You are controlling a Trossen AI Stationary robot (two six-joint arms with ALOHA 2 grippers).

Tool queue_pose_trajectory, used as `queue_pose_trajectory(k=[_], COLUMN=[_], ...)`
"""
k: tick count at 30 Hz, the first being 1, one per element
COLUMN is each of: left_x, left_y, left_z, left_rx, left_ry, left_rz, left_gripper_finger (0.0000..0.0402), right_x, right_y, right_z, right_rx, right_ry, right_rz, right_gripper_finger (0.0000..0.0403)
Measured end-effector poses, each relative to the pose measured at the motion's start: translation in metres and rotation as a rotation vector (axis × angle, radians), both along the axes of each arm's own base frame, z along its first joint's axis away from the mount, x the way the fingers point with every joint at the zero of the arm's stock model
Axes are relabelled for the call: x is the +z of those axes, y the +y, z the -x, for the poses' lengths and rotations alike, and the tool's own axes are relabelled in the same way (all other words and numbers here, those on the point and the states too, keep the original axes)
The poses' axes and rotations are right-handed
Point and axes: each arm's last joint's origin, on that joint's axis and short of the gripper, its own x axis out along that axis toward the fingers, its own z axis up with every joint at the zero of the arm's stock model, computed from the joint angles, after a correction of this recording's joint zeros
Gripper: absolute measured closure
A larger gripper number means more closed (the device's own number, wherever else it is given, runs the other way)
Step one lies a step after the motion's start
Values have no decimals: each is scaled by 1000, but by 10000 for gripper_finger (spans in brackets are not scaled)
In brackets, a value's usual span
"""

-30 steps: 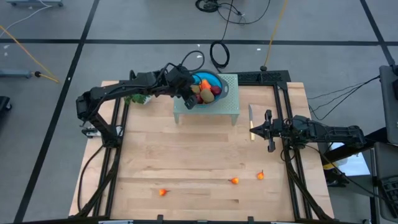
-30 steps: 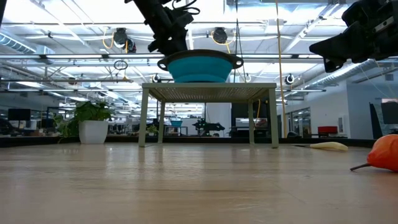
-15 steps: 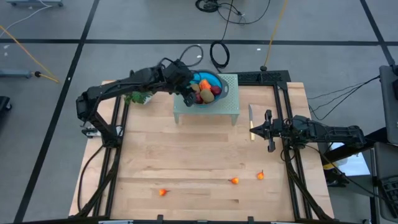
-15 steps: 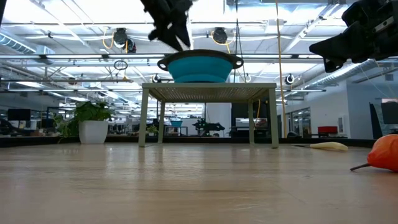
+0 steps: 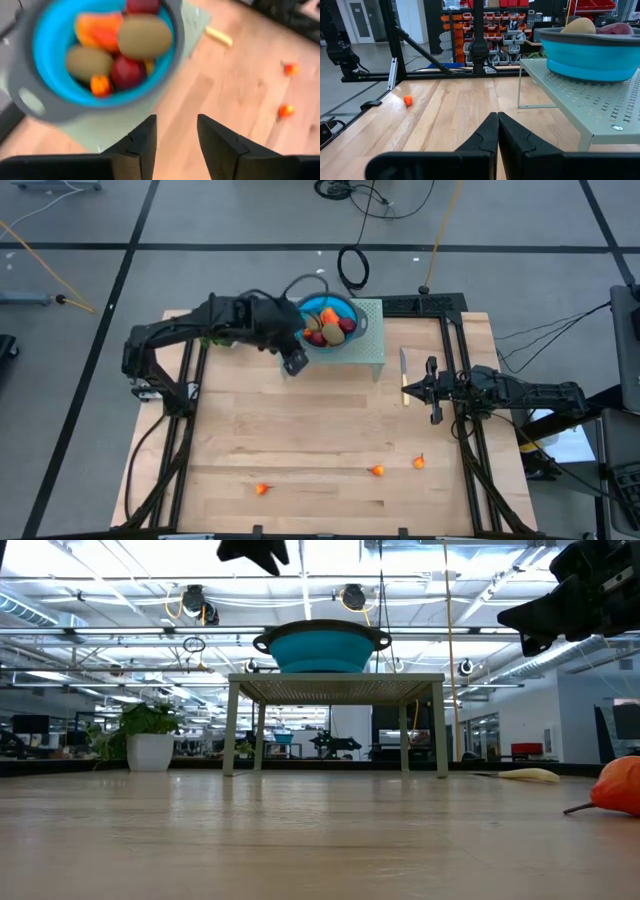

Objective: Pick & Place Fruit
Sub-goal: Put the peach into the colander on the shelf

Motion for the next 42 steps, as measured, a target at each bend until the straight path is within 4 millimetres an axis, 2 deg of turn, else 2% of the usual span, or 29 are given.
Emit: queue_pose_trajectory(k=[7,17,28,35,42], left_x=[-9,-10,-12,-15,-28], left_y=[-41,-101,-147,-175,-204], left_z=[8,15,24,31,33], left_rx=[31,39,44,17,6], left_ry=[124,118,100,109,156], left_rz=[117,166,208,238,220], left_gripper_finger=[292,325,395,386,398], right_x=[0,0,0,0,0], right_y=[0,0,0,0,0], right_z=[0,0,0,0,0], right_rx=[0,0,0,0,1], right_ry=[0,0,1,1,5], right_rz=[0,0,0,0,0], right_gripper_finger=[399,399,399,399,399])
